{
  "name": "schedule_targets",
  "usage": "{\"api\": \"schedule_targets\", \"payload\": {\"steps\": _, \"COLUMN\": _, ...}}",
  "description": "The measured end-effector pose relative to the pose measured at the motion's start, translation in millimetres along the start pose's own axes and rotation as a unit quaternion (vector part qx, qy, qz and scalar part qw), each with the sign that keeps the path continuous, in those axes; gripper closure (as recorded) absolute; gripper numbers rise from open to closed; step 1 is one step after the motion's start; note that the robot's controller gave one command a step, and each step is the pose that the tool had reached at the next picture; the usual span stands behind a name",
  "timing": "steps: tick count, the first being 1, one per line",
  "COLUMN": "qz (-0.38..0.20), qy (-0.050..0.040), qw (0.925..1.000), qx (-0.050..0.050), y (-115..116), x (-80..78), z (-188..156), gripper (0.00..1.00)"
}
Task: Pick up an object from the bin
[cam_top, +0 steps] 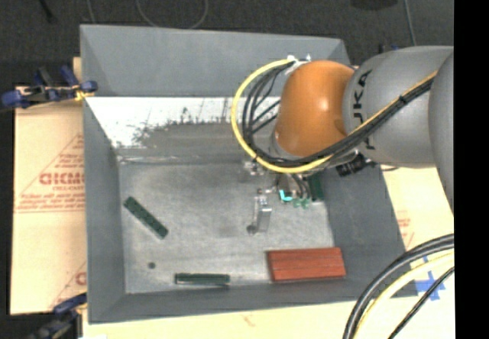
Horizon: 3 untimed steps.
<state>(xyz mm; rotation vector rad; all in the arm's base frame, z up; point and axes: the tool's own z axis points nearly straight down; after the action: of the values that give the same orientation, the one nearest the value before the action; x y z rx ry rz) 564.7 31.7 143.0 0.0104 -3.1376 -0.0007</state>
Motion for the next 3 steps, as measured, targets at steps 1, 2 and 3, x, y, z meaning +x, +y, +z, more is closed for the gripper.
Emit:
{"api": "schedule_targets", "payload": {"steps": 1, "qz": 0.037, "qy": -0.0009, "qw": 0.9993, "qx": 0.000, "y": 56.1, "x": -92.2, "z": 70.8, "gripper": 0.00}}
{"api": "schedule_targets", "payload": {"steps": 2, "qz": -0.019, "qy": -0.0052, "qw": 0.9998, "qx": -0.002, "y": 174.6, "x": -58.2, "z": 40.2, "gripper": 0.00}}
{"api": "schedule_targets", "payload": {"steps": 3, "qz": 0.040, "qy": -0.0033, "qw": 0.9992, "qx": -0.001, "y": 197.8, "x": -36.7, "z": 24.9, "gripper": 0.00}}
